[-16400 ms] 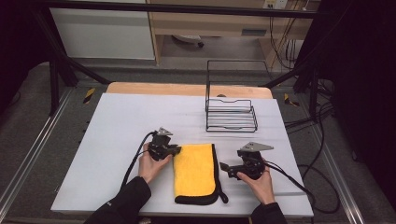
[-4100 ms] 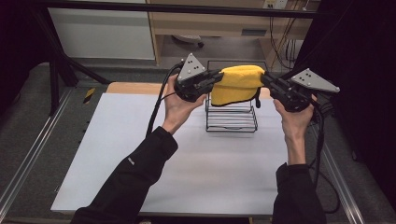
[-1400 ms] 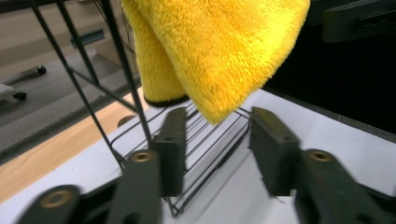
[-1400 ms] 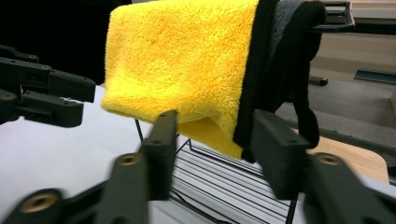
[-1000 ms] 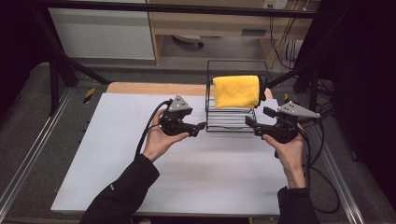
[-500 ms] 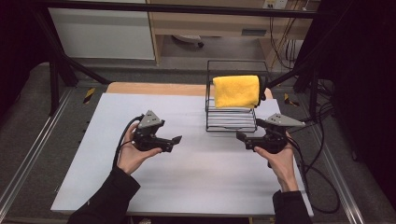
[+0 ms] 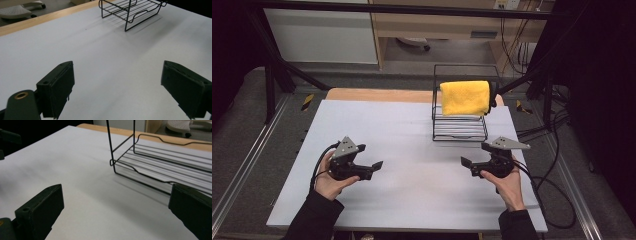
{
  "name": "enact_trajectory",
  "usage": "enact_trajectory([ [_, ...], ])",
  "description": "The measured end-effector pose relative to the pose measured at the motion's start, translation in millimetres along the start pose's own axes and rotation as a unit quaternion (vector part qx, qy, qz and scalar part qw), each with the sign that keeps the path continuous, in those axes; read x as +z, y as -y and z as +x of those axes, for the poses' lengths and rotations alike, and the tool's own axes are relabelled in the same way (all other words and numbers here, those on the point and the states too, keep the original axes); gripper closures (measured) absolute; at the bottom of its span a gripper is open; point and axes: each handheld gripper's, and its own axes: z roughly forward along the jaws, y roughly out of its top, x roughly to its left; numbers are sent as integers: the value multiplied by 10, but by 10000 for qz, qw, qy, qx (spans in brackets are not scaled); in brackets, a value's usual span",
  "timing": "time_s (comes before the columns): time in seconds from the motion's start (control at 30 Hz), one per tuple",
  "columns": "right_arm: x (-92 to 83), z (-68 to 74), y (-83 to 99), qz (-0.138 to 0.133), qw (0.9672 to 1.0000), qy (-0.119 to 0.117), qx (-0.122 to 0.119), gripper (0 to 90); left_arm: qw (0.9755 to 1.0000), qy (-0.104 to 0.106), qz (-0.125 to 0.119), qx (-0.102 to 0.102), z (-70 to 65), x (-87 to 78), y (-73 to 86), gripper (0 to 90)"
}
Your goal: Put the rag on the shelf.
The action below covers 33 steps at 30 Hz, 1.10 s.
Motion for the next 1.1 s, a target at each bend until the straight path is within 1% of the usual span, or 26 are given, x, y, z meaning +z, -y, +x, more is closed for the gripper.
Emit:
enact_trajectory([
  [0.07,10,-2,71,58,10000,-28,-5,6,10000,-25,24,-18,29,-34,74,117],
  [0.17,21,-11,183,175,9998,-67,-87,6,9999,-51,62,-85,74,-79,184,117],
  [0.27,25,-21,286,295,9995,-98,-77,7,9998,-122,144,-105,116,-117,291,117],
  [0.37,16,-34,373,361,9992,-157,-88,6,9995,-183,164,-201,169,-162,385,117],
  [0.47,0,-59,454,409,9990,-166,-76,7,9992,-222,162,-297,214,-198,468,117],
  [0.57,-24,-94,545,499,9985,-225,-39,6,9991,-217,194,-298,247,-223,531,117],
  [0.63,-45,-117,591,549,9982,-214,-69,6,9992,-206,202,-288,258,-234,570,117],
  [0.73,-79,-135,650,538,9982,-248,52,7,9992,-218,221,-269,273,-250,630,117],
  [0.87,-80,-139,682,610,9977,-282,32,7,9990,-231,237,-305,289,-270,685,117],
  [0.97,-75,-134,686,565,9978,-337,38,7,9988,-233,248,-341,295,-277,710,117],
  [1.1,-61,-127,698,632,9975,-313,13,6,9988,-193,284,-337,279,-277,734,117],
])
